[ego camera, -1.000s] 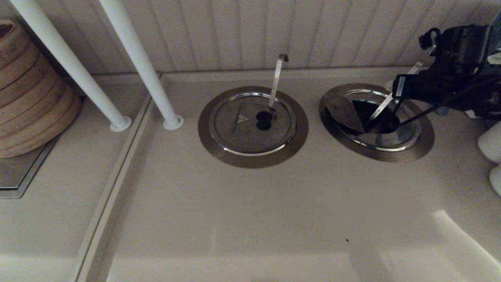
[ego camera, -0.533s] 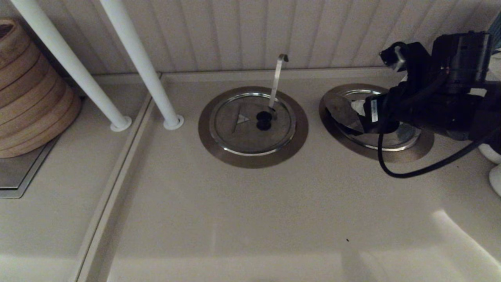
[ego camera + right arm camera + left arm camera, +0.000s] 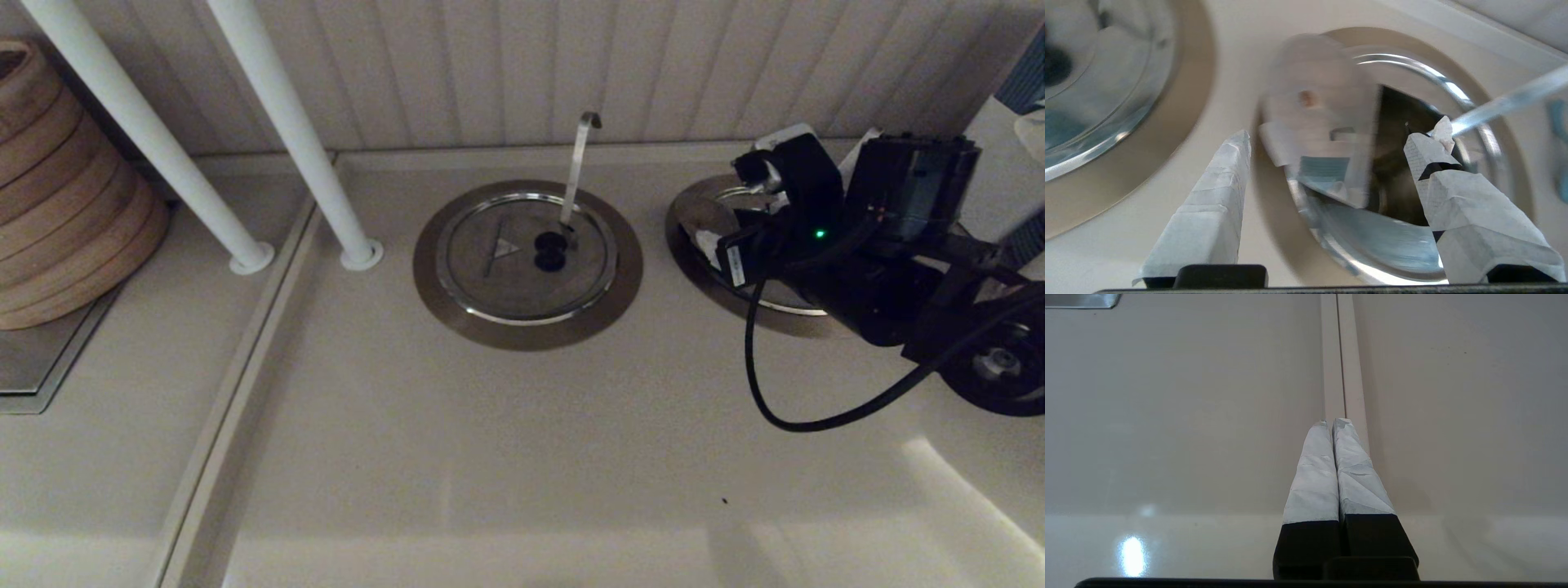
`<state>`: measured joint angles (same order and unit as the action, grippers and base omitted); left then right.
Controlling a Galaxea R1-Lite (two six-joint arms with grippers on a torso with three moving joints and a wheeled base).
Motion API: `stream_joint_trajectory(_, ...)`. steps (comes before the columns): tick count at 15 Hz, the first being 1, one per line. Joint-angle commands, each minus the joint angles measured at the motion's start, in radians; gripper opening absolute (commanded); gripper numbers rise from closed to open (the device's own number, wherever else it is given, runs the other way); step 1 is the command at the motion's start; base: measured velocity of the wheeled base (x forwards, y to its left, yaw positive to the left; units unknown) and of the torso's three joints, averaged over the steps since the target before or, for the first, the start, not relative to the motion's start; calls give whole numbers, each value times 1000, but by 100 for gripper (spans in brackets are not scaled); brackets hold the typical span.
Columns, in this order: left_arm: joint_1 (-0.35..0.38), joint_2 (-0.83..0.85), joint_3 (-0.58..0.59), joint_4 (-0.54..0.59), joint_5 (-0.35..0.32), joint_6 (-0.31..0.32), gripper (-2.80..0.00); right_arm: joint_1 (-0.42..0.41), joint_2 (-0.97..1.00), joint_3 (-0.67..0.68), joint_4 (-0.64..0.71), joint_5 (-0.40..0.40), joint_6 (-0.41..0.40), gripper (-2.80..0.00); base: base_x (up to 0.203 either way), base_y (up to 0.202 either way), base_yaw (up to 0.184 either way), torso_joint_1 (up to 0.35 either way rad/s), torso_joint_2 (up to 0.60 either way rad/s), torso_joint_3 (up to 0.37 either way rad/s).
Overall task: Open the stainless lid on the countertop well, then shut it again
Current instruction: Close the lid
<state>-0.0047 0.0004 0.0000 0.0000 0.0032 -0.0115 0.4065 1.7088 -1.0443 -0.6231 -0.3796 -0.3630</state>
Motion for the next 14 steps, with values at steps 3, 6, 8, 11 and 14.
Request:
stream_joint_trajectory(3, 0, 1, 0, 0, 1, -1, -280, 52, 14, 56, -7, -1, -22, 0, 0, 0, 0, 0, 0, 0)
stream_joint_trajectory(6, 0, 1, 0, 0, 1, 1, -280, 51, 46, 58, -7, -3, -26, 0, 0, 0, 0, 0, 0, 0)
stream_joint_trajectory(8, 0, 1, 0, 0, 1, -1, -280, 44, 70, 53, -10, -5, -26, 0, 0, 0, 0, 0, 0, 0)
stream_joint_trajectory(11, 0, 1, 0, 1, 1, -1, -280, 11, 111, 34, -36, -5, -26, 0, 0, 0, 0, 0, 0, 0)
stream_joint_trajectory(14, 0, 1, 0, 0, 1, 1, -280, -17, 137, 12, -62, -5, -25, 0, 0, 0, 0, 0, 0, 0)
